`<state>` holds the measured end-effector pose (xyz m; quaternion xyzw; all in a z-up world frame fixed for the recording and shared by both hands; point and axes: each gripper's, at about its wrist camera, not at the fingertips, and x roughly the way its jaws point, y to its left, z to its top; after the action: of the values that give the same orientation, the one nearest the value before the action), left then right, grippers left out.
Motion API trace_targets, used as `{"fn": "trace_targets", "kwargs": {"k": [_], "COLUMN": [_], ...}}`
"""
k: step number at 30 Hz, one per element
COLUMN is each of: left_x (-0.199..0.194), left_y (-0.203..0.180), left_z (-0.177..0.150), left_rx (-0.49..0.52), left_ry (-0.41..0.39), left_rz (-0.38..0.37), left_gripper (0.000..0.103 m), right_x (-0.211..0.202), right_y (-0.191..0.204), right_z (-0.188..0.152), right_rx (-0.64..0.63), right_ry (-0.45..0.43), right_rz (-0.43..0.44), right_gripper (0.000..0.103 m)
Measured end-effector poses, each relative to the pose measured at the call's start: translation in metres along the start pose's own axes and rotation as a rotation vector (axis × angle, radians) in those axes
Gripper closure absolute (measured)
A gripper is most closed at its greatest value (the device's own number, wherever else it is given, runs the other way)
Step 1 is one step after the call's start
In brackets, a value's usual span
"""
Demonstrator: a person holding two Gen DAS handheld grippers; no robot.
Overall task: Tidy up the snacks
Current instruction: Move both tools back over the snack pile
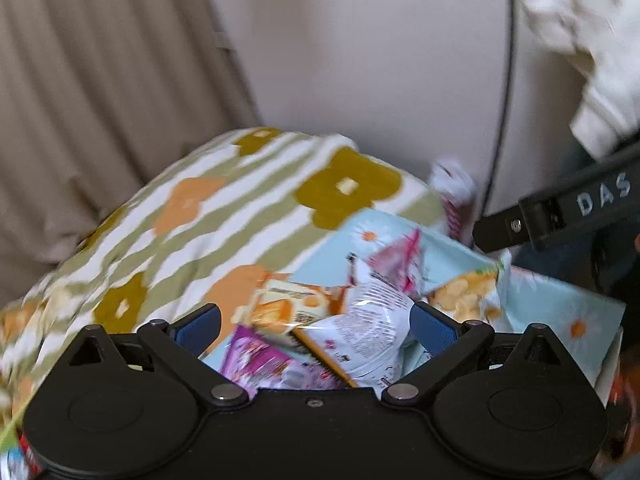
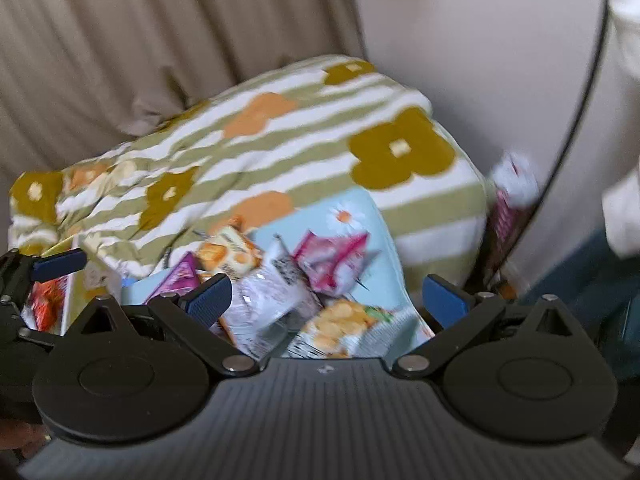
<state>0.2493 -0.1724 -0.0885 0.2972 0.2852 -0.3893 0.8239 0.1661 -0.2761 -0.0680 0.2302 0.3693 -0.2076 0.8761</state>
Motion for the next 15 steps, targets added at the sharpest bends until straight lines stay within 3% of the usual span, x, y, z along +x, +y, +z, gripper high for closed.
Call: {"fn": "trace_targets", "kwargs": {"k": [7,15], "left_x": [0.059,0.096], "left_y": [-0.02,-0.028], "left_z": [-0.003,-0.011], "left_rx": [0.168,0.229], "left_ry": [0.063,0.126], "left_rz": [-0.107,-0.177], "left_gripper": [0.002,0.01], "right_x": [0.029,0.064], "right_y": [-0.02,-0.028], "right_z": [-0.018,-0.034], "right_rx": [0.158,0.274], "right_ry": [0.065,0.113], "right_rz": [-0.045,-0.051], "right_gripper": [0.0,0.0]}}
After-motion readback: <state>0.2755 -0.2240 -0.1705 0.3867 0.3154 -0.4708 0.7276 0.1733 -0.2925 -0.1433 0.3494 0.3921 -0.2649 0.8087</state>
